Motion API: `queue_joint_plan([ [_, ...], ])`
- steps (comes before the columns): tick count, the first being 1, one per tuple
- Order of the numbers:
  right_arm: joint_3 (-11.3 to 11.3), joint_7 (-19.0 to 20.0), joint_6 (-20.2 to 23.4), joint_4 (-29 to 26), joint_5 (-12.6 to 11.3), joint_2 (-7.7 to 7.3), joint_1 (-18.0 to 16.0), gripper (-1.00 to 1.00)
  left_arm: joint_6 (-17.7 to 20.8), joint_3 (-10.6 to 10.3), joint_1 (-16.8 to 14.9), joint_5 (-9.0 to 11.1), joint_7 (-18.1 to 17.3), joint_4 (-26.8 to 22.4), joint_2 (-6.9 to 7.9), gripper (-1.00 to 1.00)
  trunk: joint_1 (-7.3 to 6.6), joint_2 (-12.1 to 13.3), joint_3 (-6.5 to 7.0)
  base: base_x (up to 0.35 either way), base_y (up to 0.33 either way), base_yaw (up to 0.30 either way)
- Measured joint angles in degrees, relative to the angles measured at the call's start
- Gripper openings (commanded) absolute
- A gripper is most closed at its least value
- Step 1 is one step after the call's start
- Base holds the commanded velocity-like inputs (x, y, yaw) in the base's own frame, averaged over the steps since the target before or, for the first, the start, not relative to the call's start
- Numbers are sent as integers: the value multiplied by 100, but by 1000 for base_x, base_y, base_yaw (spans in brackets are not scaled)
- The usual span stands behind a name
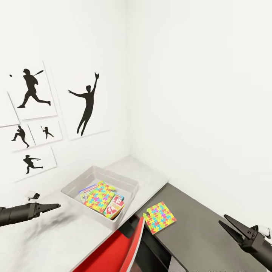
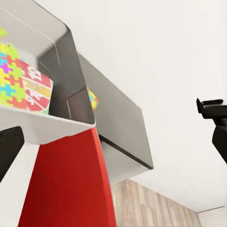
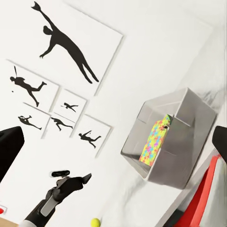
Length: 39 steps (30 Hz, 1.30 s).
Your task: Put all the toys in the child's room - the three board games (two on the bed and one on the table), the two jigsaw puzzles on the table, and the tennis ball on the table - inside the toy box on the table in the child's room.
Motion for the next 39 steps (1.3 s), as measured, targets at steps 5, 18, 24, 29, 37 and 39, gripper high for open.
queue_joint_plan([
  [5,0,-1,0,0,0,0,-1,100,1,1,-1,1,0,0,20,100,1,-1,30,-59,-94,-225],
  [18,-8,0,6,5,0,-8,-1,100,-6,-1,-1,0,0,0,28,100,1,-2,107,-17,-48,-238],
  [24,-9,0,8,11,0,-9,-1,100,-6,0,-1,0,0,0,28,100,0,-2,140,0,-7,-244],
  [29,-12,0,9,11,0,-9,-1,100,-7,1,0,1,1,0,30,100,1,-2,167,0,-95,-244],
  [37,-22,-8,1,5,1,-4,-2,100,-7,1,0,3,1,1,34,100,1,-2,194,0,-196,-111],
  [39,-24,-9,3,8,-5,-6,-1,100,-7,1,0,3,1,1,33,100,1,-2,194,0,-174,-104],
])
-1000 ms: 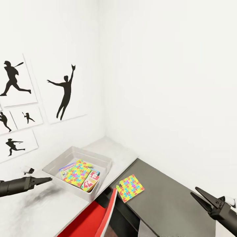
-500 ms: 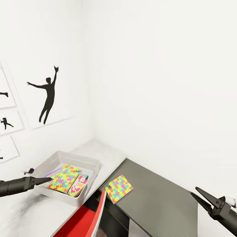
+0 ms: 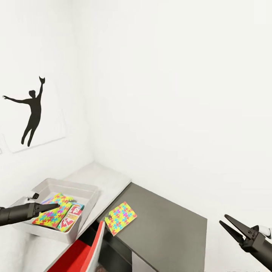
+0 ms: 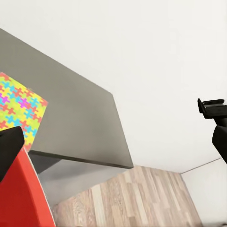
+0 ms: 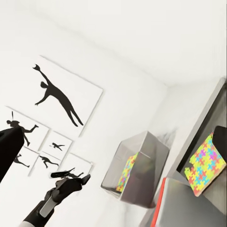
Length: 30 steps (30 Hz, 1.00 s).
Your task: Put all the toys in the child's room - the three board games (two on the bed and one on the table), the two jigsaw puzzles on the table, and the tennis ball on the table - inside the toy box on the table in the child's room.
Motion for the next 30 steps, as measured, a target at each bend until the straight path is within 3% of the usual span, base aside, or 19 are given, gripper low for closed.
queue_joint_plan([
  [30,-2,0,13,4,-37,-2,0,100,0,0,-1,-3,-1,-1,6,100,0,1,-143,0,-12,-227],
])
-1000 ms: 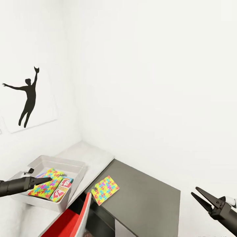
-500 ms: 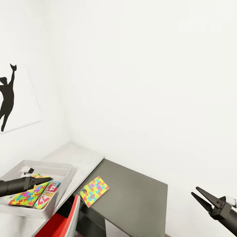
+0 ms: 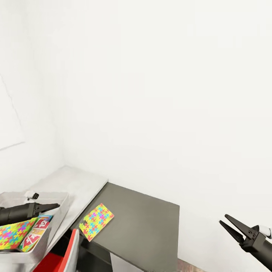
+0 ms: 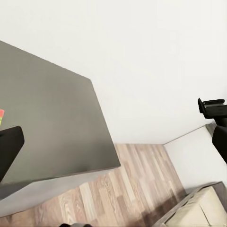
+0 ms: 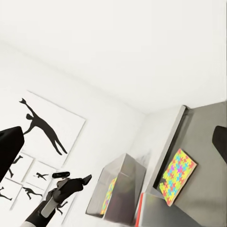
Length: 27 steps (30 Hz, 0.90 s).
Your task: Put all the toys in the child's room - the three board games (two on the bed and one on the table), the two jigsaw puzzles on the table, and the tennis ball on the table - inside the toy box on the table in the child's room.
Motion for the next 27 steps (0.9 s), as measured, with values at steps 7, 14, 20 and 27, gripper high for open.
queue_joint_plan([
  [7,0,0,1,-1,-1,0,0,100,0,0,1,1,1,1,5,100,0,1,-38,0,-45,-229],
  [14,0,0,0,0,-4,0,1,100,0,1,2,0,1,1,6,100,-1,4,-74,0,-164,-229],
  [20,0,0,2,3,-8,0,2,100,0,135,3,0,1,0,3,100,-1,5,-105,43,-60,-229],
  [27,0,2,1,3,-9,0,1,100,-8,190,4,-2,0,0,2,100,-4,9,-141,172,17,-229],
])
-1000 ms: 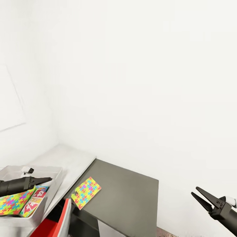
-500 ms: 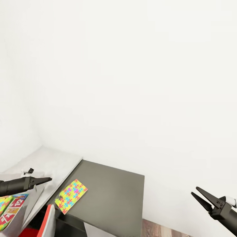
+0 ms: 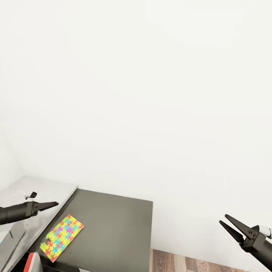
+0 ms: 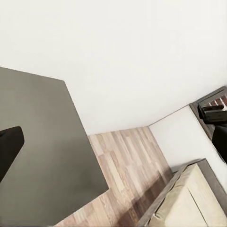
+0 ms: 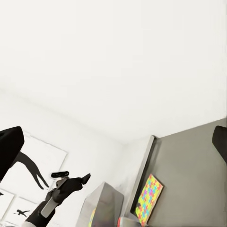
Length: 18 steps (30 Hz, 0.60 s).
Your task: Put all the toys in the child's room - the three board games (two on the bed and one on the table), the two jigsaw puzzles on the table, and the tennis ball on the table - inside the toy box on the table in the child's room.
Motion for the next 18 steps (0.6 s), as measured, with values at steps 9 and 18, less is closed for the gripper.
queue_joint_plan([
  [9,0,-1,-4,7,0,0,2,100,-1,4,0,1,0,1,-2,100,1,0,-49,132,29,-231],
  [18,0,0,-9,7,3,0,2,100,-1,4,0,-7,0,0,4,100,1,0,-59,115,75,-72],
])
